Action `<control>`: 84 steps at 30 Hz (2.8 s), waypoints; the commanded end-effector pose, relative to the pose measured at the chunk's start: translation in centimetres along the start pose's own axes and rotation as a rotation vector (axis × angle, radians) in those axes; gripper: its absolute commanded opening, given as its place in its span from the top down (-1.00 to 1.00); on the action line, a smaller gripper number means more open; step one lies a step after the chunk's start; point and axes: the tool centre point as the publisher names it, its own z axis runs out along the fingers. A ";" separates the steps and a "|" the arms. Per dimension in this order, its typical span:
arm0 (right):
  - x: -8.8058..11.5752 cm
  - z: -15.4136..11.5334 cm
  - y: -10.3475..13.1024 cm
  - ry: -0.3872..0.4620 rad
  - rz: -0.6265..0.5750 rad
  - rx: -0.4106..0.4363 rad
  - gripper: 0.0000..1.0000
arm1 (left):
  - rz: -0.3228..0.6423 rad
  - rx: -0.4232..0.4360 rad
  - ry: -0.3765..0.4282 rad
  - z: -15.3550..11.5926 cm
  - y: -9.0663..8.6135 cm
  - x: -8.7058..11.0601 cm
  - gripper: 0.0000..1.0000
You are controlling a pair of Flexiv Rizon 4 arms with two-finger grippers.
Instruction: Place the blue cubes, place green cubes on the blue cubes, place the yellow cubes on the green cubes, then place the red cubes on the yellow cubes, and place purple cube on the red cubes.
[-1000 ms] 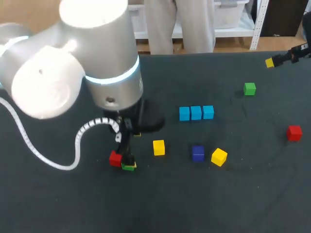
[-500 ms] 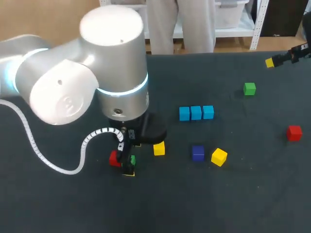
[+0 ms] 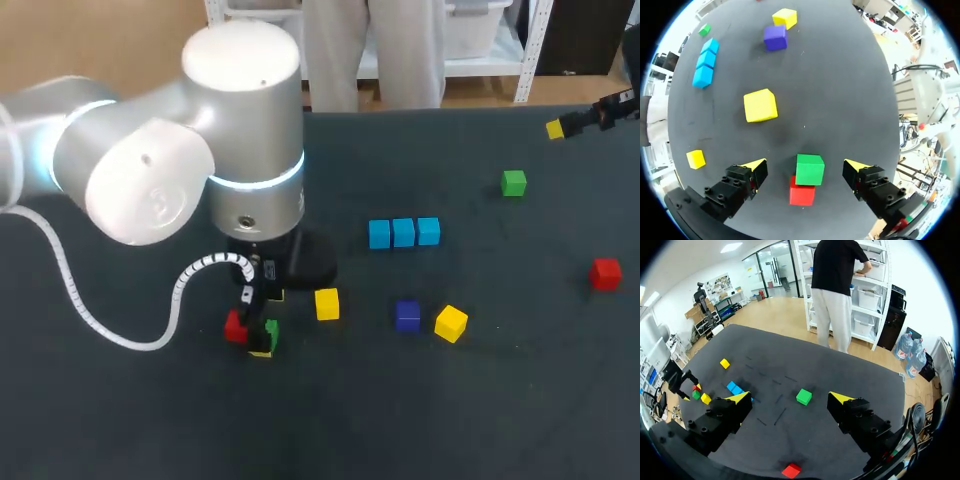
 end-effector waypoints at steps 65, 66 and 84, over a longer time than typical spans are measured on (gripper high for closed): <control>0.0 0.1 -0.1 -0.001 -0.001 -0.006 -1.00 | 0.112 0.036 0.198 -5.6 17.2 -7.4 1.00; 0.0 0.1 -0.1 -0.001 -0.001 -0.006 -1.00 | 0.111 0.035 0.199 -5.6 17.6 -7.7 1.00; 0.0 0.1 -0.1 -0.001 -0.001 -0.006 -1.00 | -0.028 0.093 0.073 -6.5 20.9 -11.9 1.00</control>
